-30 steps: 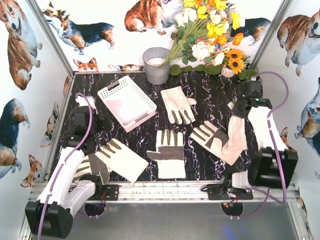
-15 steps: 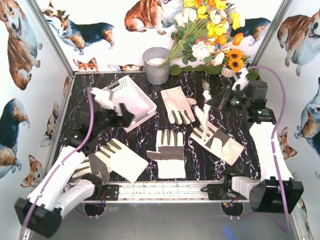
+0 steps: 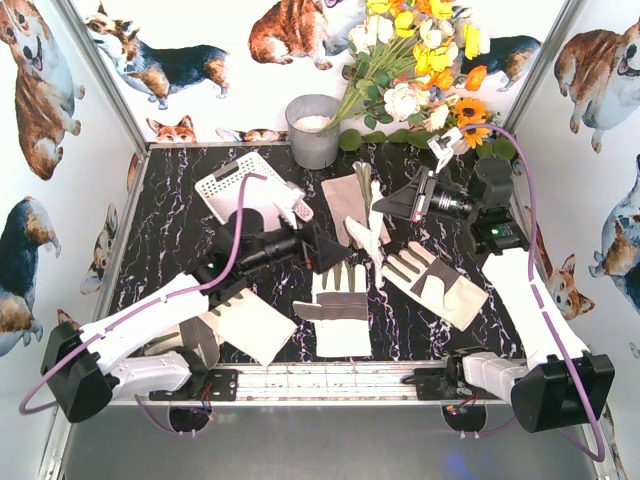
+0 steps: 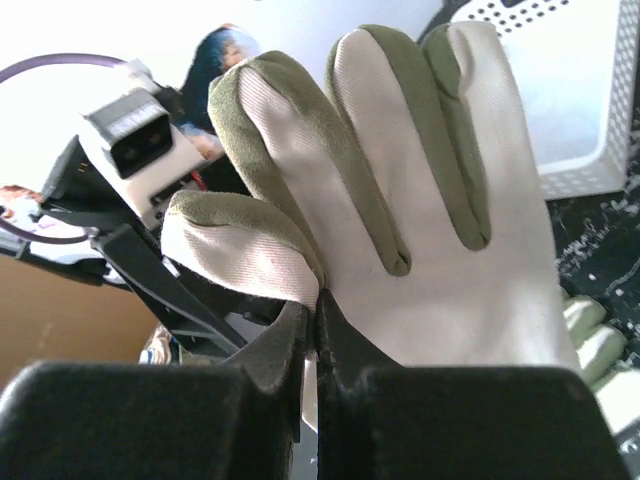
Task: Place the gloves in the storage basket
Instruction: Pair the glove with the glove.
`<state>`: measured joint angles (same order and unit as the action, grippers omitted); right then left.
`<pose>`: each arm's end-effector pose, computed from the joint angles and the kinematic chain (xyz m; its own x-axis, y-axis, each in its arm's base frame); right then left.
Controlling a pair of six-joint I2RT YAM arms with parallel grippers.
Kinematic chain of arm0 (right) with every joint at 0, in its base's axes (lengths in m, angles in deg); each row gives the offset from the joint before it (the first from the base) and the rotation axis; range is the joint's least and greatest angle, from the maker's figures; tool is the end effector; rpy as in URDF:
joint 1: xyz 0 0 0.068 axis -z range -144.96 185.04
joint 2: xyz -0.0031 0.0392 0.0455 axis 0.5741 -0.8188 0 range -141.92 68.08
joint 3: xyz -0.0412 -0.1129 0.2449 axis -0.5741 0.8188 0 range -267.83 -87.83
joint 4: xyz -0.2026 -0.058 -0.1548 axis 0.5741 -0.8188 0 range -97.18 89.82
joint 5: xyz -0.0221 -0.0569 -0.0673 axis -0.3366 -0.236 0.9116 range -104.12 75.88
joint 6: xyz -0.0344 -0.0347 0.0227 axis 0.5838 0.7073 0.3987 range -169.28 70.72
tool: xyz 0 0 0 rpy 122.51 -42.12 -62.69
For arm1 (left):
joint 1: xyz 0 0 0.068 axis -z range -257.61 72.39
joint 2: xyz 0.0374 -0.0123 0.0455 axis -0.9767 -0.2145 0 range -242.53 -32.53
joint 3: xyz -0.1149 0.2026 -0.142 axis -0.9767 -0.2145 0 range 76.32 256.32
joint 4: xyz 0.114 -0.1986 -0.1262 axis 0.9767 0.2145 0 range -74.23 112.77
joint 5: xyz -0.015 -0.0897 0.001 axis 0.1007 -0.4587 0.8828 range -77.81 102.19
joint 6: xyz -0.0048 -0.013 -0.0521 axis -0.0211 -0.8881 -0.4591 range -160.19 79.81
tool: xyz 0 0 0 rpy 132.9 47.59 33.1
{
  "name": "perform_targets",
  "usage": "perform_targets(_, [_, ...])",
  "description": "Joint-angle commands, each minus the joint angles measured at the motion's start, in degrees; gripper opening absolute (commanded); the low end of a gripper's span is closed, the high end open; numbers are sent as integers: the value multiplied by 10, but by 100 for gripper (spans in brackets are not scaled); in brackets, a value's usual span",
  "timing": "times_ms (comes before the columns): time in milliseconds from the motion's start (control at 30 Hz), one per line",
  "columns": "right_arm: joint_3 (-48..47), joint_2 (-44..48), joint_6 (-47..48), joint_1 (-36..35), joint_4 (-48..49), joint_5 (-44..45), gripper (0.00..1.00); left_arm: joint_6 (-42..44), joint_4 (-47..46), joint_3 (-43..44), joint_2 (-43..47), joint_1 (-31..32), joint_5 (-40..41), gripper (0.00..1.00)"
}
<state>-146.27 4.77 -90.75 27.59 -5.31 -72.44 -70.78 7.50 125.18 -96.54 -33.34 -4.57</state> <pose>0.2359 0.0614 0.3723 -0.7243 0.2562 -0.6401 -0.5597 0.3236 0.7629 0.1818 -0.1915 0.3318 -0.5182 -0.1752 -0.8371 0.7082 0.4608 -0.5349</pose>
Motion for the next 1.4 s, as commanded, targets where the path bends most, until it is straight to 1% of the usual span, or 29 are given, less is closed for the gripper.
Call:
perform_targets(0, [-5,6,-73,-8,134,-44,0,-23,-82,23,-21,30,-20,87])
perform_targets(233, [-3,21,-103,-16,162,-68,0,-35,-115,28,-48,36,-19,91])
perform_targets(367, [2,30,-106,-20,162,-71,0,-50,-158,39,-69,42,-45,91])
perform_targets(467, [5,35,-107,-21,163,-71,0,-45,-164,44,-77,48,-51,88])
perform_targets(633, [13,32,-104,-23,160,-65,0,-54,-192,37,-77,49,-56,73])
perform_targets(700, [18,31,-105,-24,162,-61,0,-54,-189,36,-75,49,-55,61])
perform_targets(733, [23,32,-104,-25,162,-55,0,-54,-186,34,-72,49,-54,53])
perform_targets(767, [27,32,-102,-25,160,-48,0,-55,-186,31,-69,49,-52,48])
perform_targets(800, [31,33,-100,-25,156,-40,0,-56,-188,27,-67,49,-52,46])
perform_targets(933, [41,32,-105,-27,152,-5,0,-62,-182,20,-63,50,-51,44])
perform_targets(1033, [44,35,-104,-39,148,29,0,-68,-184,18,-68,54,-47,45])
perform_targets(1100, [39,39,-90,-52,120,63,0,-71,-184,22,-75,57,-43,52])
perform_targets(1167, [34,43,-74,-66,92,97,0,-70,-175,29,-84,60,-31,54])
perform_targets(1367, [9,52,-16,-112,0,191,0,-67,-137,38,-93,70,48,55])
